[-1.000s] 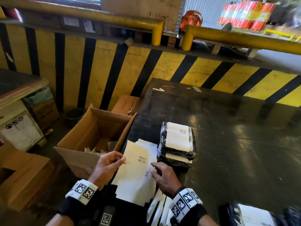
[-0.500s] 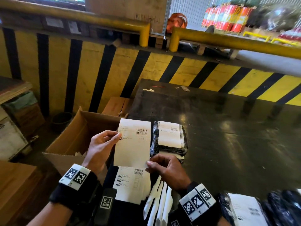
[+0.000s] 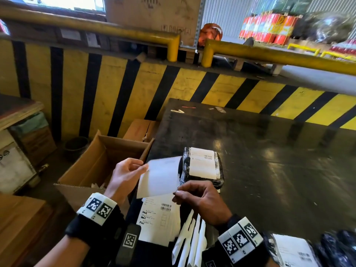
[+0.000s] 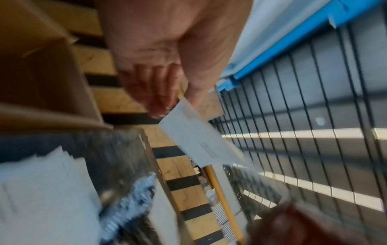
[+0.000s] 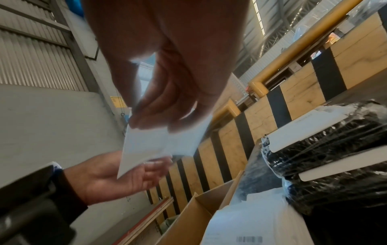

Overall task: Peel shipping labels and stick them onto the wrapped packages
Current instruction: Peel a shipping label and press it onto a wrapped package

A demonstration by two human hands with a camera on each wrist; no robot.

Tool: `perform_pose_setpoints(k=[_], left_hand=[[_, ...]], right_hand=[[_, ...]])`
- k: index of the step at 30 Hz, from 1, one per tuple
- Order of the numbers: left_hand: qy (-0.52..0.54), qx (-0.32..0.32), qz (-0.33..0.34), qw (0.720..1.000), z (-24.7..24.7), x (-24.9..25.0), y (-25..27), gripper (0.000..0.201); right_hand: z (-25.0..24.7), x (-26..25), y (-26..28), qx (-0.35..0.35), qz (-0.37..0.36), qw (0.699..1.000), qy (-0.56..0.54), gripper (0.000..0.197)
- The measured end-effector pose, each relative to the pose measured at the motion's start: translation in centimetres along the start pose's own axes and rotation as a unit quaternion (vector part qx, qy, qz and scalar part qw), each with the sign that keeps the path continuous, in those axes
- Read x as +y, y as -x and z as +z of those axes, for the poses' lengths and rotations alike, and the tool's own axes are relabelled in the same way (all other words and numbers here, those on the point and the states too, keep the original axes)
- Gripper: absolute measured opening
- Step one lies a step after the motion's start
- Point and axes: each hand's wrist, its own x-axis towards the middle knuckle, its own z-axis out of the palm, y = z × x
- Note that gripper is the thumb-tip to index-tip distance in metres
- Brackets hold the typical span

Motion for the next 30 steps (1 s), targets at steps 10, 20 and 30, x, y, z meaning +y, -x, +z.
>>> perform_pose_setpoints(k=[10,20,30], left_hand=[[-0.062,-0.17,0.233,0.955,1.7,4.3,4.0,0.022],[0.03,-0.109,0.059,0.992,1.2,1.6,1.6,0.015],[-0.138,-0.003,-0.034,0.99,-2.6,-7.4,-3.9,0.019]], right_hand=[[0.3,-1.8,-2.0,-0.003,-0.065,0.997,0.038,0.012],[-1.2,-0.9,-1.9,0.083,-0.008,0.996,0.034,0.006],[-7.1,-1.4,-1.1,0.233,-0.039,0.972,-0.013,0.009]])
